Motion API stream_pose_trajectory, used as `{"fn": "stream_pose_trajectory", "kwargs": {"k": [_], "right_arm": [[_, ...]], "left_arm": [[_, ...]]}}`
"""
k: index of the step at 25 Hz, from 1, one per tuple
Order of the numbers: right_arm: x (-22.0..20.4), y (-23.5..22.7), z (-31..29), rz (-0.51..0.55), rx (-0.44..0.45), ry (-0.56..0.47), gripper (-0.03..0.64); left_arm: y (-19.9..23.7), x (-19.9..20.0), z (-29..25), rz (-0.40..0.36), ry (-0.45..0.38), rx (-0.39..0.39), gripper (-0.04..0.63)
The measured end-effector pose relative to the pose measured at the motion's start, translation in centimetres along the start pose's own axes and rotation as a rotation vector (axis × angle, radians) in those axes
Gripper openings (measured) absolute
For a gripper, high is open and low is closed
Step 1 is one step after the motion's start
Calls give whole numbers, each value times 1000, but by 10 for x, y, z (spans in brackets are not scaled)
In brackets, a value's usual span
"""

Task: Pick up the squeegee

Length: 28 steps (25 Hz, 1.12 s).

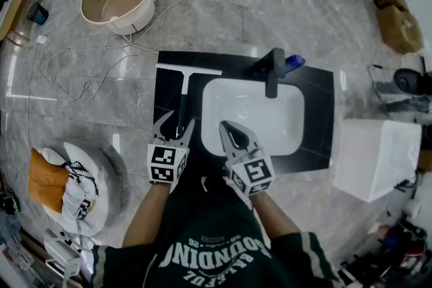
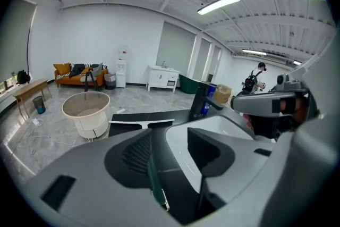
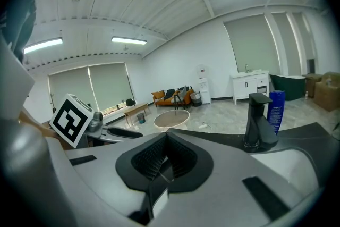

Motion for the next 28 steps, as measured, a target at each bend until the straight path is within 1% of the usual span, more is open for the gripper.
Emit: {"fn": "stream_pose_trajectory", "kwargs": {"k": [4,8,13,15,19,22,24,28], "right_arm": [[0,-6,-4,-4,-9,-2,0],[-6,-7,-6,11,-20,22,0],[-10,-12,-6,-10,-36,40,0],[-13,-15,-5,-10,-43,68,0],[-17,-22,-4,-38,-59,49,0],[-22,-26,-3,-48,-72,73,0],[-24,-29,-2,-58,-80,69,0],[-29,-36,3,-77,-109,128,0]], "left_arm": [[10,1,-18,-3,6,31,187],[18,0,-36,12,29,40,187],[30,4,-58,27,46,51,187],[36,6,-68,33,68,59,187],[45,13,-90,44,97,65,187],[55,15,-106,50,132,78,187],[60,17,-115,62,151,80,187],[69,12,-132,90,200,89,187]]}}
Point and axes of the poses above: the fingertips, and each gripper's own axes: z backward along the fingers, y to its left, x out of its top, the point moved 1 cm from there along z, backward along the fingers, and after that the axes turned 14 degrees about y, right-handed, at the moved point
